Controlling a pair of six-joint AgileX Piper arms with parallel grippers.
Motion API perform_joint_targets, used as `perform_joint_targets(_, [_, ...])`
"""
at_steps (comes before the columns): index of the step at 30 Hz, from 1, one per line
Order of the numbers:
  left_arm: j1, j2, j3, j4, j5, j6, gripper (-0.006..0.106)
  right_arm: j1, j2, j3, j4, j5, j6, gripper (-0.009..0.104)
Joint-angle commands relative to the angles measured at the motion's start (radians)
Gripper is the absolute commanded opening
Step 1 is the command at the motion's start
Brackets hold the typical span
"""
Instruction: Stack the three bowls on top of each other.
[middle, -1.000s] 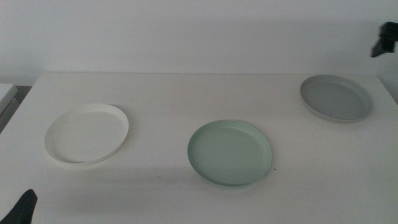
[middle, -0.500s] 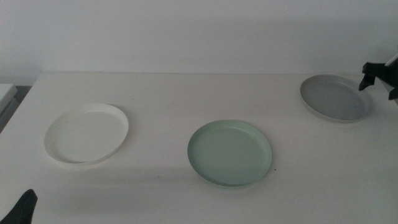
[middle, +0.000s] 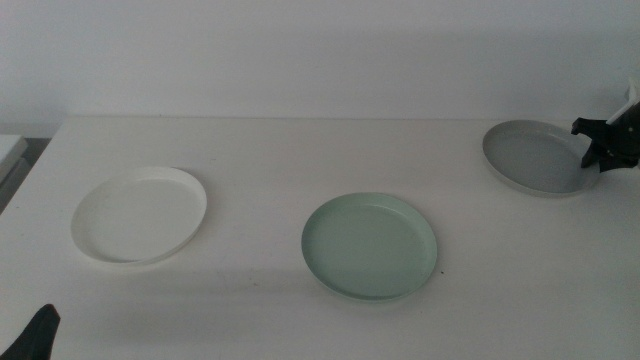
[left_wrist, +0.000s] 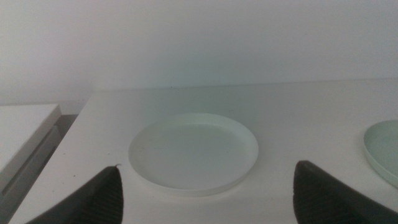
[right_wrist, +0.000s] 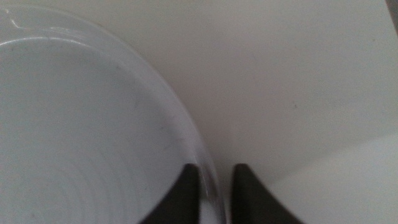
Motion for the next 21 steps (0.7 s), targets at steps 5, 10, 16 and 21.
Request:
perform_joint_targets(5, [0.001, -0.003, 0.0, 0.004, -0.013, -0.003, 0.094, -0.007, -0.023, -0.014, -0.013, 0.015, -0.019, -0.003])
perform_joint_targets(10, [0.001, -0.003, 0.0, 0.004, -0.013, -0.003, 0.094, 0.006, -0.164, 0.048, 0.157, 0.105, -0.135, -0.003])
perform_joint_targets(16, [0.001, -0.003, 0.0, 0.004, -0.013, -0.003, 0.094, 0.155, -0.497, 0.496, 0.298, -0.151, -0.233, -0.003])
perform_joint_targets(21, [0.001, -0.003, 0.0, 0.004, -0.013, -0.003, 0.094, 0.329, -0.674, 0.76, 0.268, -0.267, -0.231, -0.003])
